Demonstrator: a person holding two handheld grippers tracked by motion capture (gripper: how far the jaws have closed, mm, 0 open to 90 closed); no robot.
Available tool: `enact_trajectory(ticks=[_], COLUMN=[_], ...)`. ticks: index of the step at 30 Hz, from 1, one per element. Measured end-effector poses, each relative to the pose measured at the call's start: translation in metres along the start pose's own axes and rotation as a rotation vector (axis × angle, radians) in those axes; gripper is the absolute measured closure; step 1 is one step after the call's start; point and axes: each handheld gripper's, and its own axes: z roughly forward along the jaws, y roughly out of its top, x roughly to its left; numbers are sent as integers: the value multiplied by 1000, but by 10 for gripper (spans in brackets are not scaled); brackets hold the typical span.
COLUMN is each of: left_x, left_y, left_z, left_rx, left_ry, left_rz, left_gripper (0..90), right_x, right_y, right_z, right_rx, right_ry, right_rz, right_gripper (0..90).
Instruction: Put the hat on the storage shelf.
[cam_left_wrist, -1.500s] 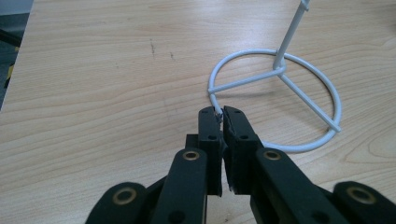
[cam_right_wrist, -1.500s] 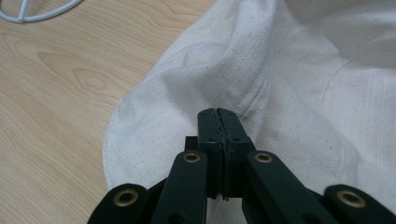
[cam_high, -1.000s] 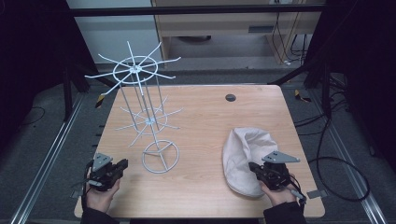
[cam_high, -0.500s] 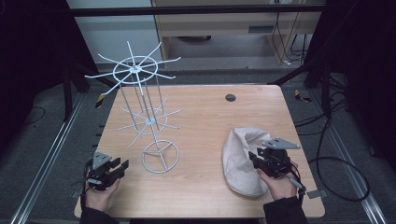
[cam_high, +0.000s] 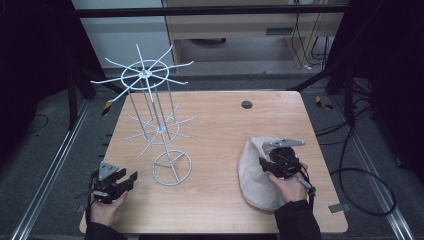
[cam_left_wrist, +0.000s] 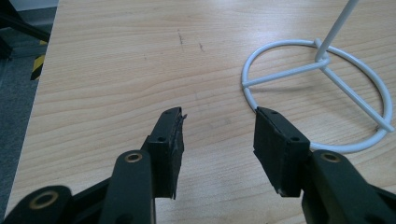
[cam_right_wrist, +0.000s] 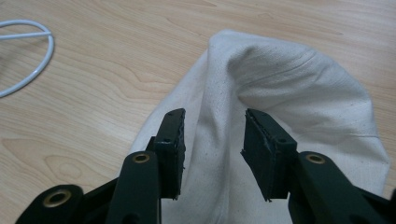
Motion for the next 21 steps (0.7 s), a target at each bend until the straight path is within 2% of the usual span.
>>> enact_trajectory(ticks=[7, 14, 17, 21], left_x=[1, 1, 1, 1], left_y=[0, -1, -1, -1], left_z=[2, 2, 3, 2], left_rx=[12, 16, 16, 17], left_ry=[0, -2, -2, 0], left_rz=[4, 5, 1, 3], left_gripper=[513, 512, 509, 508], right_x=[-2, 1, 4, 6], right_y=[3, 3, 1, 0], right_z=[12, 28, 35, 40], right_rx=[52, 99, 121, 135], right_ry=[-6, -35, -48, -64], right_rz=[11, 3, 5, 5], right_gripper=[572, 586, 617, 705])
